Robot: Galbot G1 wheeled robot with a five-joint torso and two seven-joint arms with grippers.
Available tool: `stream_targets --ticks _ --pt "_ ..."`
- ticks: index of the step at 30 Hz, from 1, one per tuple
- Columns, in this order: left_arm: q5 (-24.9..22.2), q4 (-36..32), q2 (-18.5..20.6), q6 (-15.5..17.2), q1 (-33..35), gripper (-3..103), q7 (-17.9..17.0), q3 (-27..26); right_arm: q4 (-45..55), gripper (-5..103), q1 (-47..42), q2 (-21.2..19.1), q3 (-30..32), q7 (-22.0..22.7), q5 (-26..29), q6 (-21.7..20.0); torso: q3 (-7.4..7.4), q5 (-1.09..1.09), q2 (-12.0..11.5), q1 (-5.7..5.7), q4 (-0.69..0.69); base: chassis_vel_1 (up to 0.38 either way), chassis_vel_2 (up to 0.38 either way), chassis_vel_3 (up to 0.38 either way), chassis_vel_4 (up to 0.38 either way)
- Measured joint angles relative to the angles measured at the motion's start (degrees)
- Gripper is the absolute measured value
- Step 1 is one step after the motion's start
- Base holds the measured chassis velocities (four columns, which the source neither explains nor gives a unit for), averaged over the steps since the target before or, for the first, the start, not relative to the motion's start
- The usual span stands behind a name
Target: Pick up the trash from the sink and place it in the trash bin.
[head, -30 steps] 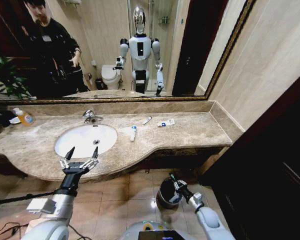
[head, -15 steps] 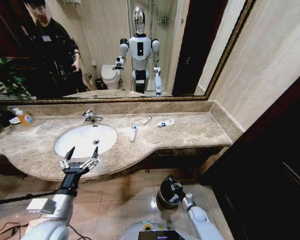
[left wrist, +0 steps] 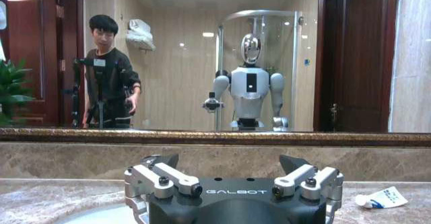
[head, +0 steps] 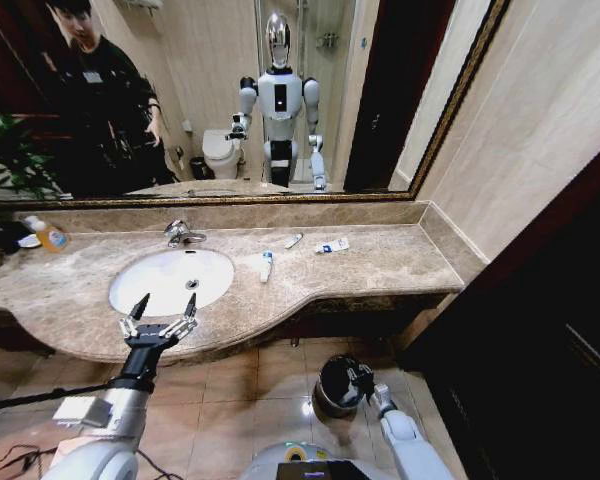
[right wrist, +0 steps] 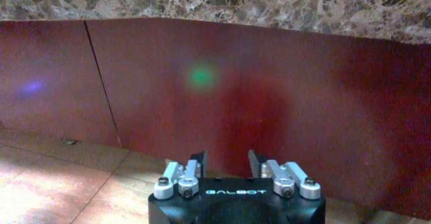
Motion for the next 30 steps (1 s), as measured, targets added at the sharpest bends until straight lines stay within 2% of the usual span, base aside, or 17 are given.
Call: stream_targets --ticks 1,2,6,11,12,13,17,30 --pt "0.0 0.0 0.0 0.0 0.0 100 0.0 0.0 0.1 47 -0.2 0.0 0.0 0.2 -0.1 0.0 0.00 0.00 0.0 0.00 0.00 0.000 0.000 0.000 0.000" --pt "0.0 0.0 0.0 0.0 0.0 100 0.0 0.0 0.1 47 -0.2 0.0 0.0 0.2 -0.1 0.0 0.00 0.00 0.0 0.00 0.00 0.000 0.000 0.000 0.000" --pt "0.0 0.0 0.0 0.0 0.0 100 0.0 0.0 0.6 70 -0.9 0.0 0.0 0.4 -0.5 0.4 0.00 0.00 0.0 0.00 0.00 0.000 0.000 0.000 0.000" --pt "0.0 0.0 0.0 0.0 0.0 100 0.0 0.0 1.3 80 -1.4 0.0 0.0 0.4 -0.3 0.4 0.00 0.00 0.0 0.00 0.00 0.000 0.000 0.000 0.000" --pt "0.0 0.0 0.0 0.0 0.0 100 0.0 0.0 1.7 85 -1.7 0.0 0.1 0.4 -0.1 0.3 0.00 0.00 0.0 0.00 0.00 0.000 0.000 0.000 0.000" --pt "0.0 0.0 0.0 0.0 0.0 100 0.0 0.0 1.8 96 -1.9 0.0 0.1 0.4 0.0 0.3 0.00 0.00 0.0 0.00 0.00 0.000 0.000 0.000 0.000" --pt "0.0 0.0 0.0 0.0 0.0 100 0.0 0.0 2.0 99 -2.2 0.0 0.1 0.4 0.0 0.3 0.00 0.00 0.0 0.00 0.00 0.000 0.000 0.000 0.000" --pt "0.0 0.0 0.0 0.0 0.0 100 0.0 0.0 3.4 100 -3.1 -0.6 0.2 0.2 0.3 0.0 0.00 0.00 0.0 0.00 0.00 0.000 0.000 0.000 0.000"
